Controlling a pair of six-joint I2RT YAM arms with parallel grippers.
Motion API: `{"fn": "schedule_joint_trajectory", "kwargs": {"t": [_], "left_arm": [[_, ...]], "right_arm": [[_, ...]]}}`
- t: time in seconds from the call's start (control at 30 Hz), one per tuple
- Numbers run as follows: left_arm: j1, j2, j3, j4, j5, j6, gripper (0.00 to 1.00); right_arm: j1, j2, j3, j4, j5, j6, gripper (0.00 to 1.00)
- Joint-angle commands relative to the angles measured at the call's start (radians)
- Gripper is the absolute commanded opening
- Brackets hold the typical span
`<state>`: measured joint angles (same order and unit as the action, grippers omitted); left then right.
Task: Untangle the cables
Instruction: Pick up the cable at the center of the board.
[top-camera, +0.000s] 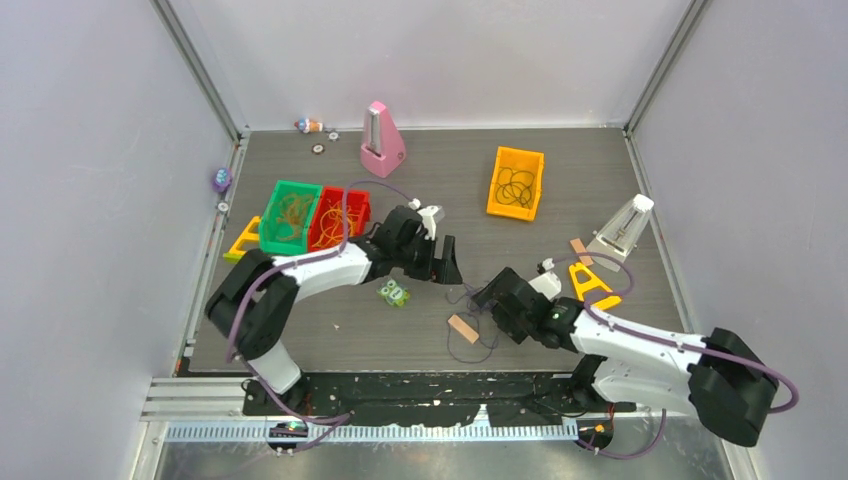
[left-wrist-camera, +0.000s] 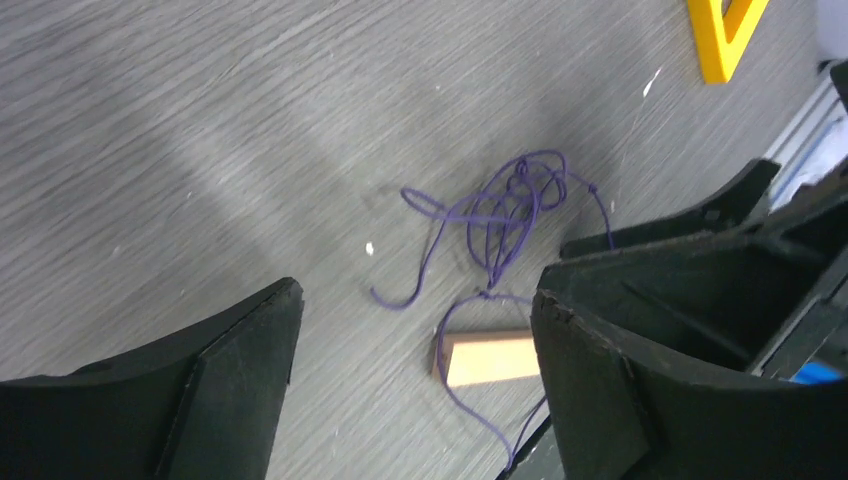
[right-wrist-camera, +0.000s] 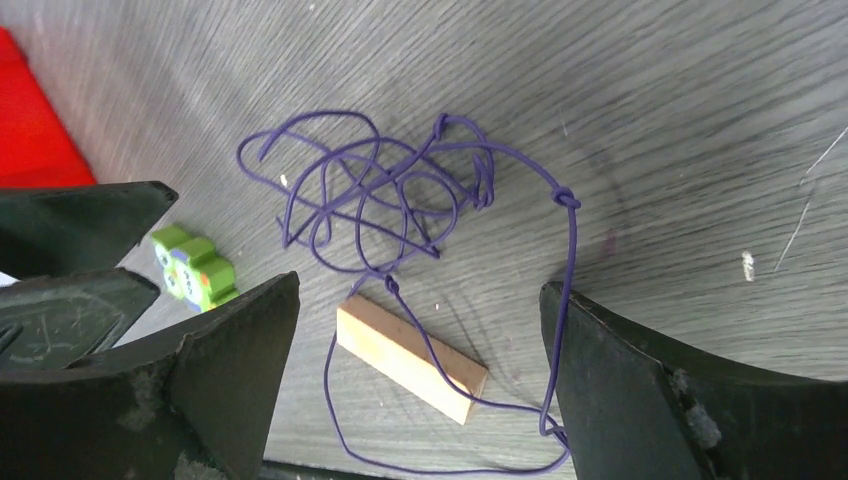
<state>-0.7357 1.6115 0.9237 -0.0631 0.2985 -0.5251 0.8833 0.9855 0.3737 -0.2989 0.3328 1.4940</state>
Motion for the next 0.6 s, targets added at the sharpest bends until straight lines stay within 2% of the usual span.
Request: {"fn": "schedule_joint_trajectory", "kwargs": {"t": [0.0,0.03,0.17,0.23,0.33,0.43,0.57], "left_arm": [[0.037,0.115,0.072,0.143,0.158,-0.178,0.79],[0.039,0.127,0.069,0.151,0.161,-0.203,0.73],[0.04,0.161,0.047,0.188,0.157,-0.251,0.62],[0.05,0.171,0.027,0.217,0.163,-0.278,0.52],[0.094,0.145,-0.083,0.397,0.206,-0.339,0.37],[0.147,0.088,-0.178,0.498,0.274,-0.358,0.33],[0.193,-0.003,-0.229,0.425,0.274,-0.248,0.31]], "right_arm": [[-0.026,0.11,0.12,-0.157,0.067,0.033,0.95],[-0.038,0.143,0.148,-0.172,0.056,0.019,0.95],[-0.064,0.236,0.245,-0.224,0.046,-0.023,0.95],[-0.074,0.279,0.291,-0.251,0.045,-0.042,0.95],[-0.089,0.321,0.329,-0.26,0.037,-0.063,0.95],[-0.094,0.361,0.368,-0.256,0.036,-0.081,0.95],[-0.1,0.404,0.42,-0.268,0.023,-0.112,0.95]]}}
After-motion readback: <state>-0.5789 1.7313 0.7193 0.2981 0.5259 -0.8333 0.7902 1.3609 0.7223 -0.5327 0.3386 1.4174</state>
